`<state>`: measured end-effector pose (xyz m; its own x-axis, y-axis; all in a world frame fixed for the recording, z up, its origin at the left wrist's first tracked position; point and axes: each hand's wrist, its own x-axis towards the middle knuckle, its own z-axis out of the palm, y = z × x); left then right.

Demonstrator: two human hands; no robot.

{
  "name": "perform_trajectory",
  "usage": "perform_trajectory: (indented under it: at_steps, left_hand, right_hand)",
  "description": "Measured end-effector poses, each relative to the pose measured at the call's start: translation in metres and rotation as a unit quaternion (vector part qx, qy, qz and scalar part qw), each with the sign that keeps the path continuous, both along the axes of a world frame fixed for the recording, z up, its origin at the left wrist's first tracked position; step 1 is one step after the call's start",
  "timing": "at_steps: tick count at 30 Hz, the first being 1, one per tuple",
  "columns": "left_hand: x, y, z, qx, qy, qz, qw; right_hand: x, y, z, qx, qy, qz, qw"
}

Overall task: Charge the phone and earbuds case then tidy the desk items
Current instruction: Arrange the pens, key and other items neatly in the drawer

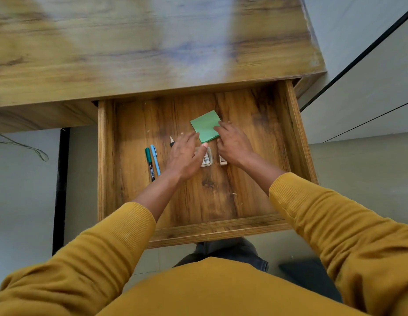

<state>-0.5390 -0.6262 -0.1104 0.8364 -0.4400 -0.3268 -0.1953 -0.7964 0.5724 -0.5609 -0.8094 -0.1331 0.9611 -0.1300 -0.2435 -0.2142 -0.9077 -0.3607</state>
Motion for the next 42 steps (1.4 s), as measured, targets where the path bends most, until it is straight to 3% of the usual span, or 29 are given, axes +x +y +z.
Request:
perform_trajectory:
  at_steps: [8, 21, 24, 28, 32, 42]
  left_hand:
    - [0.036, -0.026, -0.007, 0.18, 0.007, -0.123, 0.976]
    - [0.046, -0.027, -0.015, 0.179, 0.003, -0.126, 0.976]
    - [0.042, -0.018, -0.012, 0.121, -0.039, -0.077, 0.989]
    - [0.021, 0.005, 0.005, 0.013, -0.1, 0.081, 0.992]
    - [-0.001, 0.028, 0.008, -0.024, -0.064, 0.225, 0.972]
    - [-0.011, 0.029, -0.01, -0.018, 0.045, 0.275, 0.96]
  right_hand:
    - [0.002, 0.001, -0.001, -0.051, 0.075, 0.033, 0.995]
    - [-0.007, 0.014, 0.007, -0.074, 0.074, 0.034, 0.994]
    - [-0.007, 0.013, 0.012, -0.049, 0.021, 0.004, 0.999]
    - [-0.011, 0.015, 0.018, 0.037, -0.058, -0.069, 0.995]
    - [-0.021, 0.027, 0.016, 0.138, -0.035, -0.136, 0.98]
    - [-0.027, 0.043, 0.012, 0.206, 0.032, -0.211, 0.955]
